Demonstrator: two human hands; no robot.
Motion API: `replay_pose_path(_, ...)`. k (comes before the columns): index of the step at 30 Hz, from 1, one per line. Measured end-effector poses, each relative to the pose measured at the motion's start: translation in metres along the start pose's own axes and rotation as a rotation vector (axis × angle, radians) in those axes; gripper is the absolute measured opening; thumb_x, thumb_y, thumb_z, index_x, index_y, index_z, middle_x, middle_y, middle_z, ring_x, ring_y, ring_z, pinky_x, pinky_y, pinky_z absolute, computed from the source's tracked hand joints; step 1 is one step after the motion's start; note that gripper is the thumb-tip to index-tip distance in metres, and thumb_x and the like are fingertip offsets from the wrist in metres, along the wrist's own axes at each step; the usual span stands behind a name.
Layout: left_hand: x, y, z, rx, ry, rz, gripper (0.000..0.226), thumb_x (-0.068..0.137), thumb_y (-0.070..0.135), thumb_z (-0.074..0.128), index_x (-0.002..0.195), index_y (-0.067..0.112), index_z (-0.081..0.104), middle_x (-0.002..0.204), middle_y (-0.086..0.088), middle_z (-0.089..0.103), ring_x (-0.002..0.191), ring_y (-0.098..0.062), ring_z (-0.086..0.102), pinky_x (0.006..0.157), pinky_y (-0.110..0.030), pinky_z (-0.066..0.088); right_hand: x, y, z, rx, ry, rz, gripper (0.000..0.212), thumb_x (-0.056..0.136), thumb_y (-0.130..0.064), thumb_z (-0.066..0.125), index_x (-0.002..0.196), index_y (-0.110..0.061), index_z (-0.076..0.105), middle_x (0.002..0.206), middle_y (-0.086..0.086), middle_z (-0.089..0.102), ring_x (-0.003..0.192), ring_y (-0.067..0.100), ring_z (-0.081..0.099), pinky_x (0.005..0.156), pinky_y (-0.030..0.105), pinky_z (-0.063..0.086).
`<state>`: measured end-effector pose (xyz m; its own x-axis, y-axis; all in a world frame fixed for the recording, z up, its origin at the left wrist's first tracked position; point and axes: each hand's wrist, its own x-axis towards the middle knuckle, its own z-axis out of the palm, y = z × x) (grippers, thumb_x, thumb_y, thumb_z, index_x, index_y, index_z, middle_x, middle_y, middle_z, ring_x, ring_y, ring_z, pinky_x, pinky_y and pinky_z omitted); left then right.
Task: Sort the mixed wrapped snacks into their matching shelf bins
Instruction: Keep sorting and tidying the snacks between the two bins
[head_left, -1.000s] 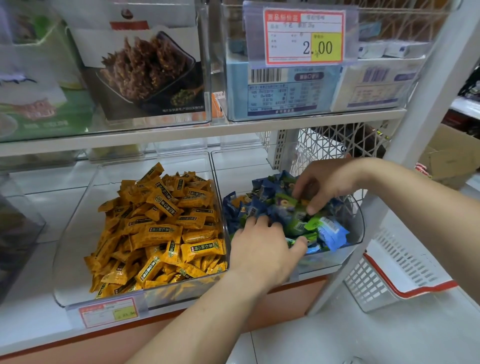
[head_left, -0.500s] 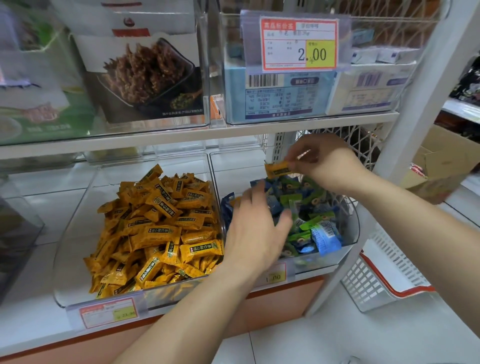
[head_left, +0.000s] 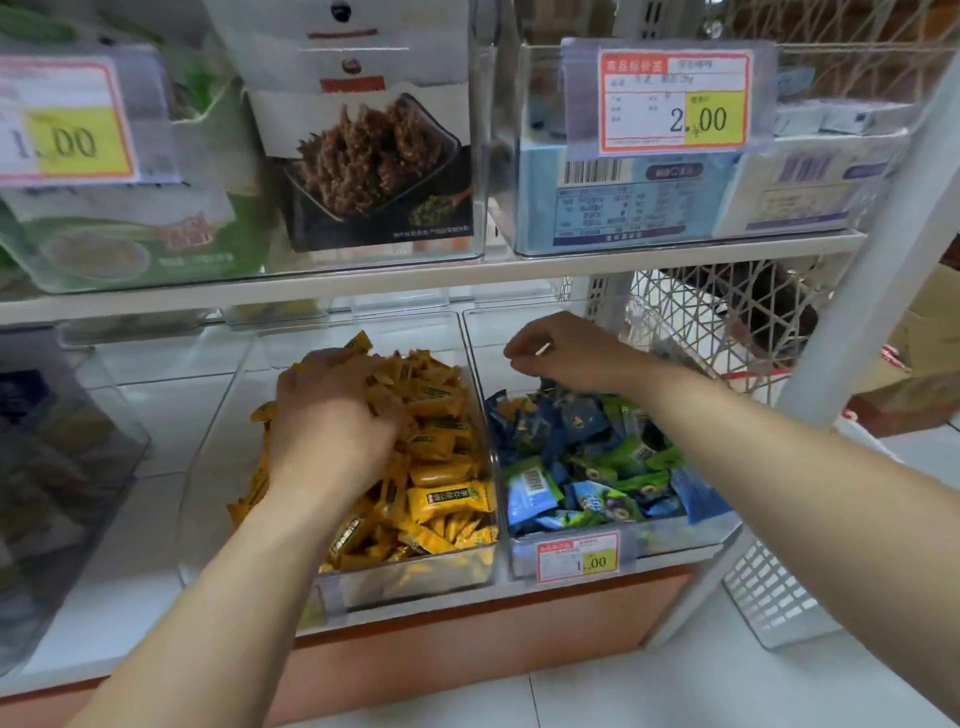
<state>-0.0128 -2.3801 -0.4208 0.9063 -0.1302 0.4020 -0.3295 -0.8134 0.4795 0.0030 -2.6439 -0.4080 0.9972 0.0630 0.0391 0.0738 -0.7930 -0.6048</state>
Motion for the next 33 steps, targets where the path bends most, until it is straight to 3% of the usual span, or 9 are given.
replay_pose_path(4,-0.006,0.003,0.002,-0.013,-0.126,0.086,0.046,0.085,0.049,0.060,0.128,0.032,0.062,0.138,0.003,0.055,0.128,-0.021,0.048,0.101,-0.034,0.044,0.043,0.014,0.029,-0.248,-0.264,0.109,0.034,0.096,-0.015,0.063,0.129,-0.015,0.065,0.132,0.004,0.063,0.116,0.019,0.059,0.089,0.025,0.043)
replay_pose_path(7,-0.014,0.008,0.009,-0.067,-0.269,0.176,0.054,0.084,0.062,0.049,0.131,0.038,0.057,0.131,0.011,0.062,0.120,-0.012,0.056,0.095,-0.026,0.045,0.058,0.020,0.044,-0.366,-0.400,0.150,0.026,0.090,-0.013,0.068,0.116,-0.015,0.073,0.119,0.005,0.070,0.097,0.018,0.065,0.084,0.031,0.051)
replay_pose_path(9,-0.016,0.008,0.014,-0.072,-0.354,0.193,0.051,0.088,0.061,0.051,0.134,0.038,0.055,0.133,0.013,0.061,0.122,-0.010,0.055,0.097,-0.026,0.045,0.062,0.021,0.047,-0.391,-0.362,0.139,0.019,0.085,-0.013,0.074,0.103,-0.019,0.075,0.106,0.002,0.071,0.082,0.012,0.062,0.078,0.031,0.053)
replay_pose_path(12,-0.017,0.007,0.017,-0.100,-0.381,0.214,0.036,0.091,0.053,0.057,0.126,0.044,0.058,0.132,0.017,0.060,0.121,-0.008,0.055,0.095,-0.026,0.046,0.056,0.020,0.036,-0.365,-0.197,0.100,0.023,0.082,-0.021,0.079,0.104,-0.022,0.072,0.100,-0.003,0.066,0.083,0.011,0.061,0.079,0.032,0.054)
replay_pose_path(15,-0.016,0.009,0.020,-0.137,-0.317,0.206,0.032,0.091,0.049,0.057,0.123,0.045,0.058,0.130,0.017,0.061,0.118,-0.009,0.056,0.092,-0.027,0.047,0.034,0.013,0.015,-0.186,0.076,0.003,0.020,0.085,-0.026,0.078,0.103,-0.022,0.072,0.097,-0.007,0.067,0.078,0.001,0.060,0.075,0.022,0.053)
replay_pose_path(18,-0.014,0.017,0.023,-0.157,-0.190,0.141,0.051,0.092,0.048,0.058,0.140,0.039,0.044,0.141,0.005,0.054,0.130,-0.019,0.050,0.101,-0.035,0.047,0.000,-0.006,-0.002,0.142,0.292,-0.081,0.013,0.085,-0.020,0.078,0.092,-0.029,0.071,0.089,-0.013,0.069,0.070,-0.005,0.063,0.063,0.007,0.045)
replay_pose_path(22,-0.013,0.032,0.026,-0.341,-0.111,0.125,0.067,0.090,0.054,0.059,0.147,0.043,0.026,0.139,0.002,0.055,0.130,-0.020,0.050,0.102,-0.043,0.048,-0.033,-0.032,-0.005,0.494,0.181,-0.136,0.024,0.085,-0.005,0.076,0.089,-0.028,0.072,0.086,-0.007,0.073,0.077,0.008,0.070,0.067,0.023,0.056)
replay_pose_path(28,-0.012,0.040,0.030,-0.632,-0.096,0.026,0.068,0.086,0.047,0.071,0.144,0.041,0.036,0.097,0.019,0.069,0.088,0.011,0.062,0.071,-0.004,0.045,-0.039,-0.044,0.007,0.695,0.081,-0.119,0.022,0.081,-0.008,0.079,0.100,-0.018,0.072,0.098,0.013,0.073,0.092,0.027,0.071,0.083,0.044,0.060)
replay_pose_path(33,-0.011,0.039,0.031,-0.628,-0.225,0.057,0.066,0.090,0.041,0.069,0.148,0.039,0.039,0.096,0.017,0.069,0.086,0.006,0.062,0.069,-0.006,0.044,-0.043,-0.033,0.004,0.831,-0.036,-0.051,0.026,0.080,-0.019,0.080,0.103,-0.016,0.069,0.096,0.014,0.073,0.088,0.033,0.072,0.076,0.037,0.058)
